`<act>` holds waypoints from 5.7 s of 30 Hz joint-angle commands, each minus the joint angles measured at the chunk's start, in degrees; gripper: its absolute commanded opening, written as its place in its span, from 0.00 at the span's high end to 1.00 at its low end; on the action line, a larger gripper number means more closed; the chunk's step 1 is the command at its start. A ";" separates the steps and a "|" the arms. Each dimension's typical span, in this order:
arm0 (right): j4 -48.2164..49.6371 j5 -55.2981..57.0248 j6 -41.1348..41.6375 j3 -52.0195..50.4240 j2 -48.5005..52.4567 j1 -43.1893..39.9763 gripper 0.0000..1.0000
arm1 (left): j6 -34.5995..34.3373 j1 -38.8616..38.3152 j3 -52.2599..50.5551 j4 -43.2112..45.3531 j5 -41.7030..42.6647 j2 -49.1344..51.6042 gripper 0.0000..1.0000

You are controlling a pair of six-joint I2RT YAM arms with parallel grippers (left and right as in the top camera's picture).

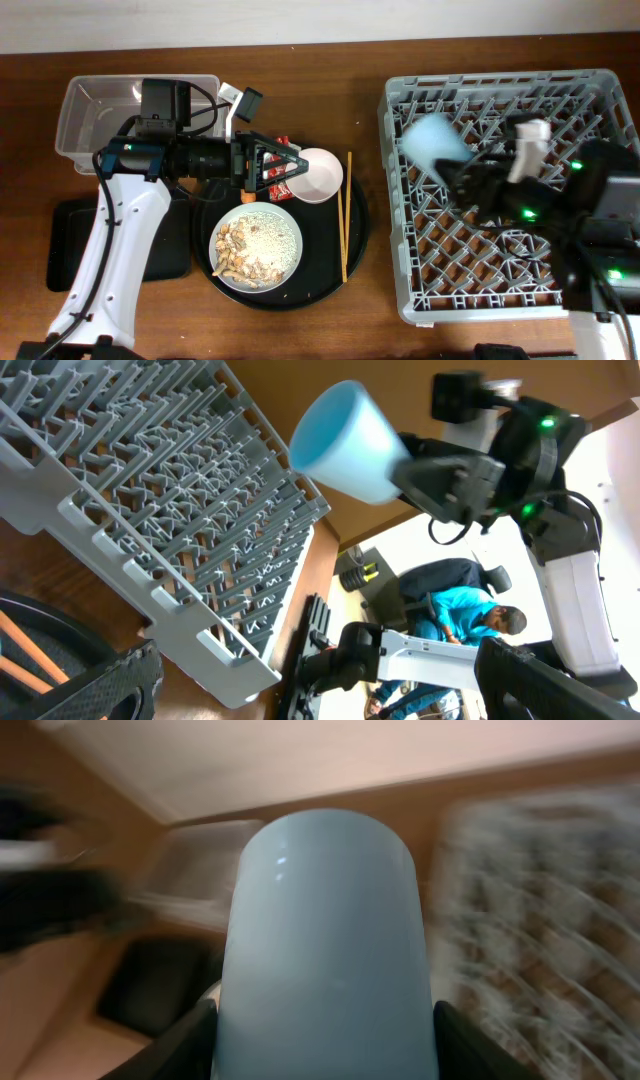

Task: Sort waste into correct bins and load items into the dishwasher rack
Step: 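Place the light-blue cup in the rack's lower right with right gripper, then grasp the pink bowl with the right gripper and lift it, then place the pink bowl upside down in the rack's upper right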

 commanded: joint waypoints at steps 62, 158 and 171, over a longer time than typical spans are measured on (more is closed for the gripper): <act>-10.86 26.60 7.15 10.99 26.34 34.38 0.33 | -11.61 -0.13 3.06 -4.68 -61.75 -14.95 0.01; 2.12 110.38 -3.39 11.21 50.07 28.59 0.96 | -11.58 -0.15 3.06 -6.64 -62.49 -17.99 0.01; 7.13 120.91 -4.72 11.21 50.03 24.35 0.96 | -11.58 -0.15 3.06 -6.67 -62.49 -17.99 0.01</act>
